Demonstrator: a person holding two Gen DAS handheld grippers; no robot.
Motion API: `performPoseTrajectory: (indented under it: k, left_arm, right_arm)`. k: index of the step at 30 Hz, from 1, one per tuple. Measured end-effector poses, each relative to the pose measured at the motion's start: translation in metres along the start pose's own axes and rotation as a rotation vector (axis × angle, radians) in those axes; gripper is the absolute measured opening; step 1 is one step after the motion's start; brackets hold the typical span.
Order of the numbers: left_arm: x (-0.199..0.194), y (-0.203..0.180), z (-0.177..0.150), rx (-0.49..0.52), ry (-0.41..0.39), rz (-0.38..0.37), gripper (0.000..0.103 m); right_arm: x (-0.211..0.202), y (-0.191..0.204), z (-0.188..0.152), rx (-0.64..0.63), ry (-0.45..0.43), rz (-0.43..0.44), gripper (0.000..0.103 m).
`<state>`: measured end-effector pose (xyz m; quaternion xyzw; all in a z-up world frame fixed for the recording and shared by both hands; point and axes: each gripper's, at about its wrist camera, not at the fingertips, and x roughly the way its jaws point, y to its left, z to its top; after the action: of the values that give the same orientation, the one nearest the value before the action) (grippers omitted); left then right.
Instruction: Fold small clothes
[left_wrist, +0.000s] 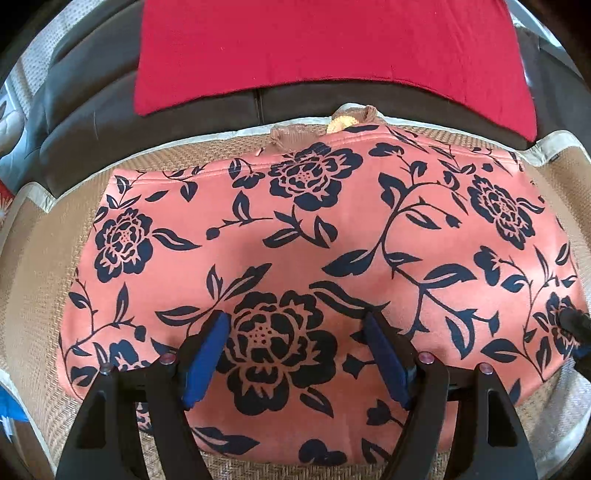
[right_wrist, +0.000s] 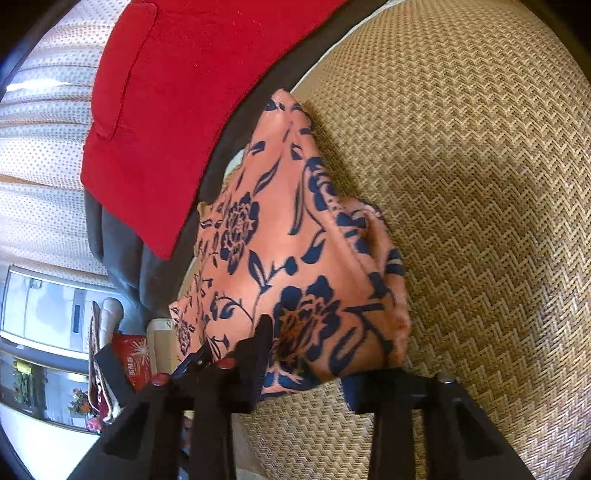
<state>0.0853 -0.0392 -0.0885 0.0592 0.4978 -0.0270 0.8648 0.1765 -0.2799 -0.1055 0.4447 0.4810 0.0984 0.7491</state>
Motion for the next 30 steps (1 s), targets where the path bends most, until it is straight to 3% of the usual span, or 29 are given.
performPoseTrajectory:
  k: [3,13,20,22,23,24,26,28,30]
  left_arm:
    - [0.0,-0.004,0.0,0.026,-0.008,0.018,0.078]
    - [0.0,-0.005,-0.004,0.028,-0.015,0.014,0.079]
    - [0.003,0.0,-0.004,0.033,-0.016,0.012,0.082]
    - [-0.002,0.007,-0.001,0.015,-0.004,-0.002,0.081]
    - [-0.009,0.012,0.001,-0.003,-0.019,-0.016,0.081]
    - [-0.018,0.019,0.004,-0.03,-0.057,-0.035,0.081]
    - [-0.029,0.029,0.009,-0.065,-0.104,-0.051,0.081]
    - [-0.027,0.032,0.014,-0.073,-0.107,-0.066,0.081]
    - [-0.01,0.027,0.016,-0.041,-0.061,-0.051,0.081]
  right_arm:
    - [0.0,-0.002,-0.001,-0.02,0.007,-0.033,0.014]
    - [-0.003,-0.006,-0.008,-0.022,-0.01,-0.053,0.013]
    - [-0.021,-0.027,-0.011,0.047,-0.037,-0.027,0.015]
    - [-0.029,-0.036,-0.012,0.081,-0.03,-0.02,0.024]
    - [-0.033,-0.038,-0.012,0.08,-0.03,-0.023,0.037]
    - [-0.04,-0.038,-0.011,0.073,-0.038,-0.033,0.064]
    - [-0.058,-0.034,-0.008,0.045,-0.079,-0.032,0.088]
    - [-0.072,-0.023,0.003,0.001,-0.114,-0.012,0.088]
    - [-0.07,-0.012,0.02,-0.04,-0.103,0.023,0.088]
